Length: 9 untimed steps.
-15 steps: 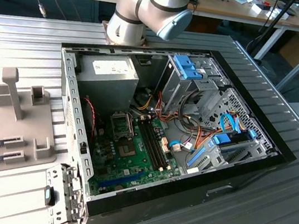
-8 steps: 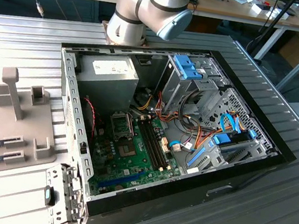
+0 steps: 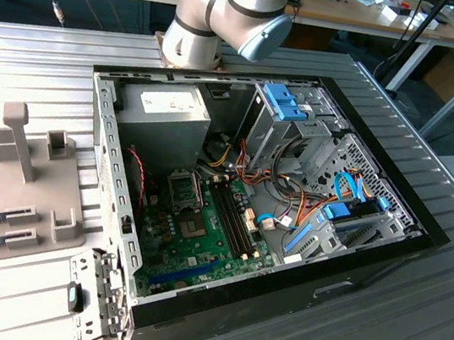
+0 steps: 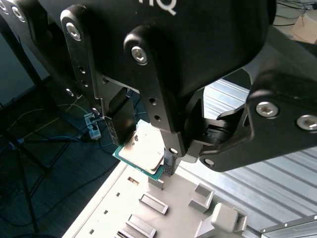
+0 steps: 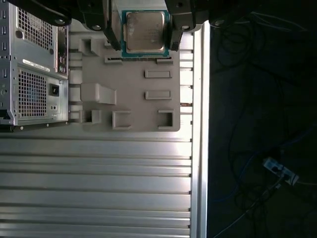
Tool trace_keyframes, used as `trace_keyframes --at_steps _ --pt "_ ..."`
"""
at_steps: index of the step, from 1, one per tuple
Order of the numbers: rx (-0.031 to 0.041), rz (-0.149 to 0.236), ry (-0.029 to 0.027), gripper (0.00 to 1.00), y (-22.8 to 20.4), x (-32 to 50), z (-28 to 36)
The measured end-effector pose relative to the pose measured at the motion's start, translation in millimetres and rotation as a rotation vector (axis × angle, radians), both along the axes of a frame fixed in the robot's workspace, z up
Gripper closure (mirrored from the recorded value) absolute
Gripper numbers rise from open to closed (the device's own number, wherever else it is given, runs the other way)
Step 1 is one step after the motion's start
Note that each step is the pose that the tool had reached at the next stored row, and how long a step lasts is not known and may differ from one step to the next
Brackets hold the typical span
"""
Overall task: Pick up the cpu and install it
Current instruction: 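Pick up the cpu and move it towards the insertion slot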
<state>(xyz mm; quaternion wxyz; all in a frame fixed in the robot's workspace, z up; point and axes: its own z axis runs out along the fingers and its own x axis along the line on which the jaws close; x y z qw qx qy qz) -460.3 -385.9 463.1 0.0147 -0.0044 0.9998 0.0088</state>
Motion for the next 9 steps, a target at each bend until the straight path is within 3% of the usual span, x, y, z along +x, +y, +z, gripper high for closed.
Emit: trace_keyframes --at_steps 9 --pt "0.0000 0.000 0.0000 0.53 0.0 0.0 7.9"
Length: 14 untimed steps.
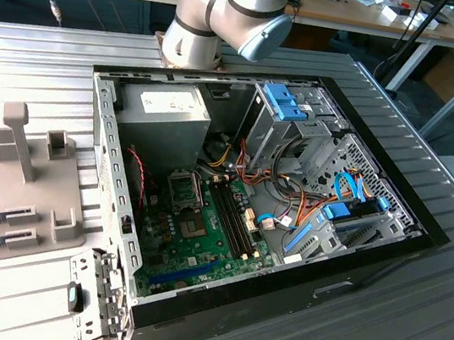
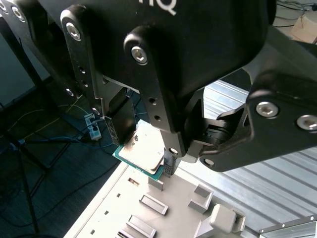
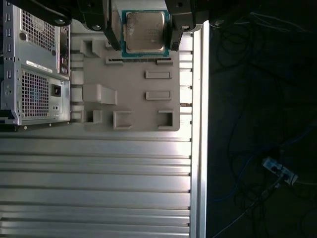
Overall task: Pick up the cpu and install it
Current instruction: 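Pick up the cpu and move it towards the insertion slot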
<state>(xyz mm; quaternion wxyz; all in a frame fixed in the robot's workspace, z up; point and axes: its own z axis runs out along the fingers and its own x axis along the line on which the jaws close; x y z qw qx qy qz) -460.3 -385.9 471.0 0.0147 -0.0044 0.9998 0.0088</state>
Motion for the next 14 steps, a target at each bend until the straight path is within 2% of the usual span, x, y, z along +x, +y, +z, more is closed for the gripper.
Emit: trace_keyframes --at_steps 14 --pt "0.0000 0.000 0.0000 0.53 0.0 0.0 17.0"
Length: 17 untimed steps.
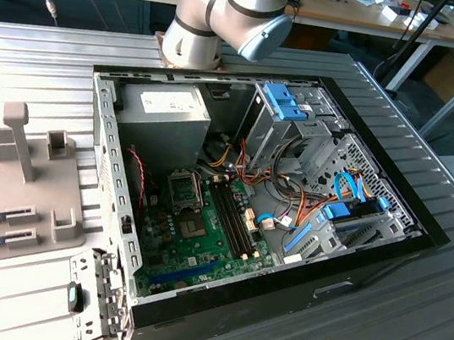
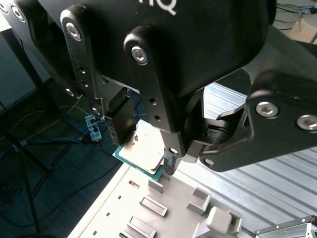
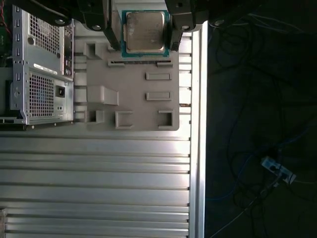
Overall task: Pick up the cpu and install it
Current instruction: 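Pick up the cpu and move it towards the insertion slot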
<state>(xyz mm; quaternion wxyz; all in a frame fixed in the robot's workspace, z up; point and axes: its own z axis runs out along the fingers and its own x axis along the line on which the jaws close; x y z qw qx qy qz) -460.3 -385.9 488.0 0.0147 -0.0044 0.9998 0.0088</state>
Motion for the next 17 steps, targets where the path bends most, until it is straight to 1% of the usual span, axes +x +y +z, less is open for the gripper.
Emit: trace_keyframes --at_steps 14,17 --pt "0.0000 0.000 0.0000 0.53 0.0 0.0 13.6" --pt "0.0000 0.000 0.0000 0.53 0.0 0.0 15.5"
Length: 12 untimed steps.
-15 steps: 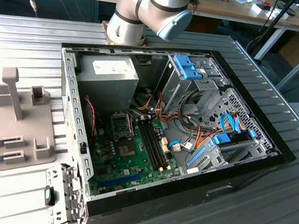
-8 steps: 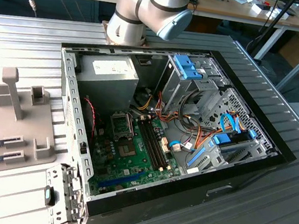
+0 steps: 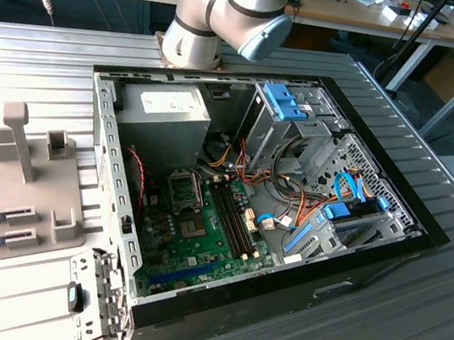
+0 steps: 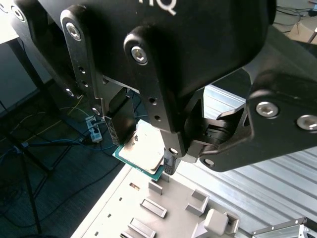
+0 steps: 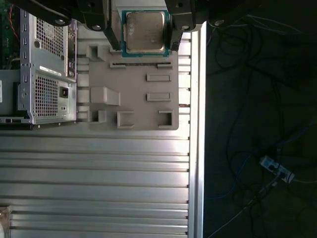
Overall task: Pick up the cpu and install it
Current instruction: 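Pick up the cpu and move it towards the insertion slot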
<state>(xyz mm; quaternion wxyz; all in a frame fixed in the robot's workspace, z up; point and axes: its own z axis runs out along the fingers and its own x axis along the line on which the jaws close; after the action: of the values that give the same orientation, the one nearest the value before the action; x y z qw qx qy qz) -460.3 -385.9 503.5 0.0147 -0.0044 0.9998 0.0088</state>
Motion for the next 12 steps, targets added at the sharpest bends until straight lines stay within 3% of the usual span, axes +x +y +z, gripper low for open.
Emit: trace_keyframes --at_steps 12 --pt "0.0000 0.000 -0.0001 0.53 0.0 0.0 9.5"
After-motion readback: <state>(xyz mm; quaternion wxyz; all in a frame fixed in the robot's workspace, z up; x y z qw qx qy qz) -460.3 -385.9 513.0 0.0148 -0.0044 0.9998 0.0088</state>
